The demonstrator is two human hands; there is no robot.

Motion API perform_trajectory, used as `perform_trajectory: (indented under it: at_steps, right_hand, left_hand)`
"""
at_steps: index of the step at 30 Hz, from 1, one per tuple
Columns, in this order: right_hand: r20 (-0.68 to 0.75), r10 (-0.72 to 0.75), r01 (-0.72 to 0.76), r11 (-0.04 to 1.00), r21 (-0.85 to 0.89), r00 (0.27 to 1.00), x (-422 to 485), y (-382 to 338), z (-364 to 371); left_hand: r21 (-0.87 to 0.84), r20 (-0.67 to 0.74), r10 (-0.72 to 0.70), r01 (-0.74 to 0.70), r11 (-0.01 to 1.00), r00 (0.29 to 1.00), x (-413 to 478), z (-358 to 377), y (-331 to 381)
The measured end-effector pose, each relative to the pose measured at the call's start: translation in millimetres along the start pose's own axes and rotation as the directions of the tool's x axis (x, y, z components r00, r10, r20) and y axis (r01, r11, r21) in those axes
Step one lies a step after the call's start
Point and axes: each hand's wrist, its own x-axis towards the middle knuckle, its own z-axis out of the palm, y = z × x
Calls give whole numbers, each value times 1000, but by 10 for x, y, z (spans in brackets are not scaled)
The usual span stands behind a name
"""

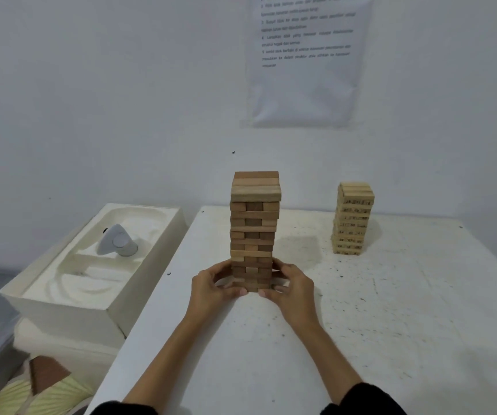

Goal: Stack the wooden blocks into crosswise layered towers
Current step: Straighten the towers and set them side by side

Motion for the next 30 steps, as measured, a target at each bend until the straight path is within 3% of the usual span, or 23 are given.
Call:
perform_trajectory:
  at_steps: [6,16,30]
  right_hand:
    - [-70,38,-37,999,15,997,166,80,-219]
    - [-147,46,-41,999,34,988,480,201,-506]
    - [-213,64,-60,998,23,975,799,330,-560]
  left_hand:
    - [22,10,21,-21,1000,1000,235,281,-18]
    - [-138,-2,-1,1,990,1000,530,709,15]
    - [-123,29,17,-14,992,999,832,910,-5]
